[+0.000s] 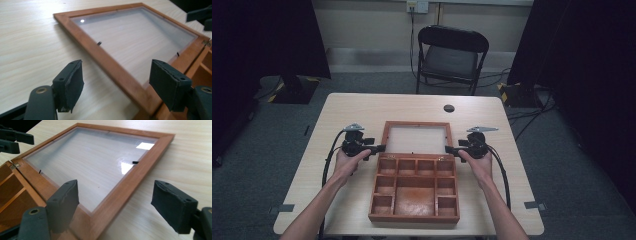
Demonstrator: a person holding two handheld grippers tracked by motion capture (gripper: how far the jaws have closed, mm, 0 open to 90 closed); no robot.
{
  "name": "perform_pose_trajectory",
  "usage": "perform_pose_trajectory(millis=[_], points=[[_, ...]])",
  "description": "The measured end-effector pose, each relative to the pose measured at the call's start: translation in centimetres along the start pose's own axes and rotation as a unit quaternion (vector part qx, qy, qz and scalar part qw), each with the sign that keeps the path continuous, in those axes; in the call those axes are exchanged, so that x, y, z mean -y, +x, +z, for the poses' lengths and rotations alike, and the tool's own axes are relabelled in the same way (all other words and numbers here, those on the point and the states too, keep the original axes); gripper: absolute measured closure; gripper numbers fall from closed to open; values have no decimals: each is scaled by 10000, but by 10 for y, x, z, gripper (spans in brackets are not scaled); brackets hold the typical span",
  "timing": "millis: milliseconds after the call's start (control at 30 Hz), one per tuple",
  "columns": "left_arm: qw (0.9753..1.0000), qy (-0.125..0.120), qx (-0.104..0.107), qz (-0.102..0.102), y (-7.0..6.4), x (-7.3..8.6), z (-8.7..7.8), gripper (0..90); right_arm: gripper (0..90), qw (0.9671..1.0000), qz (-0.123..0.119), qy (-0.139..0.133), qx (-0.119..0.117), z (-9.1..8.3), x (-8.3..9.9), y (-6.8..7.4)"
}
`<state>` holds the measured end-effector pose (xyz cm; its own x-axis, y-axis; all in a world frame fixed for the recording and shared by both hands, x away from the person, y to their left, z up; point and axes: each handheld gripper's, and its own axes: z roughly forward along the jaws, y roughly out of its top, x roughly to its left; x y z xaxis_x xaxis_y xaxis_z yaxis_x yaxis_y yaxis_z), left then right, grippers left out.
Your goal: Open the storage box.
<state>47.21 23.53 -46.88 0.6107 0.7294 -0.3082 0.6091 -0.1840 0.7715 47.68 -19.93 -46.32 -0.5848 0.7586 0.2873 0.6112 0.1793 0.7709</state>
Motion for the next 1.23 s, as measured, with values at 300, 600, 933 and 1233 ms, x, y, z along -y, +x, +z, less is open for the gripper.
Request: perform_pose_trajectory(millis=[300, 600, 933, 1233], points=[[9994, -1, -315, 150, -7, 16, -34, 266, 168, 9991, 49, 85, 413, -41, 12, -6], [9966, 484, -589, 313, 4, 44, -54, 261, 153, 9969, 351, 133, 698, -75, 43, -14], [9914, 724, -1057, 248, 16, 69, -63, 183, 153, 9850, 9, 743, 1558, -87, 81, -26], [9833, 471, -1599, 737, 10, 79, -55, 118, 7, 9775, -223, 534, 2029, -77, 94, -27]])
